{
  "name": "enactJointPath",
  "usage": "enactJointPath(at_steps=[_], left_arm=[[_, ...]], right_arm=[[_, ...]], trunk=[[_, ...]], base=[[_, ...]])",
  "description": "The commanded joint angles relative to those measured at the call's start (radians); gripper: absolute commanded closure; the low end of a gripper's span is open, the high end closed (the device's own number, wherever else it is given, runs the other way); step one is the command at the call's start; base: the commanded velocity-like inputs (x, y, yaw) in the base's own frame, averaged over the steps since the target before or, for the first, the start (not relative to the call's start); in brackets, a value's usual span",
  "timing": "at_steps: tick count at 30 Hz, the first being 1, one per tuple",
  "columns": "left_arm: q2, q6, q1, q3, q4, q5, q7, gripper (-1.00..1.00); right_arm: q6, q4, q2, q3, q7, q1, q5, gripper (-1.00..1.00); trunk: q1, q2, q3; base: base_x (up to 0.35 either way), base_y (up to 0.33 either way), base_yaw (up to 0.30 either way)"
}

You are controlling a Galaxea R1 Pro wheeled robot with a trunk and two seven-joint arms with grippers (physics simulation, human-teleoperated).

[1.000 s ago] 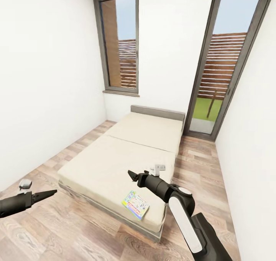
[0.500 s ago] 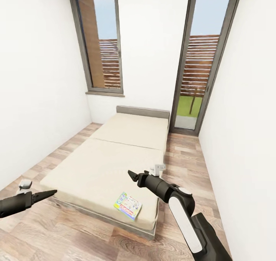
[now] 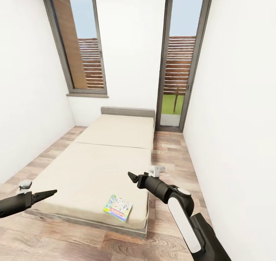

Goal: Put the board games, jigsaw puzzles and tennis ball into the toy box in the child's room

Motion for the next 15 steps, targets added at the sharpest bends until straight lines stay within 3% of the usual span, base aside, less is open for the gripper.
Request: enactJointPath(at_steps=[1, 15], left_arm=[[0.000, 0.010, -0.001, 0.002, -0.001, -0.009, -0.008, -1.00], [0.000, 0.010, -0.001, 0.002, -0.001, -0.009, -0.008, -1.00]], right_arm=[[0.005, 0.000, 0.001, -0.001, 0.002, -0.001, 0.001, -1.00], [0.005, 0.001, 0.000, 0.000, 0.002, -0.001, 0.001, -1.00]], trunk=[[0.001, -0.002, -0.002], [0.001, -0.002, -0.002]], base=[[0.000, 0.098, -0.279], [0.000, 0.172, -0.280]])
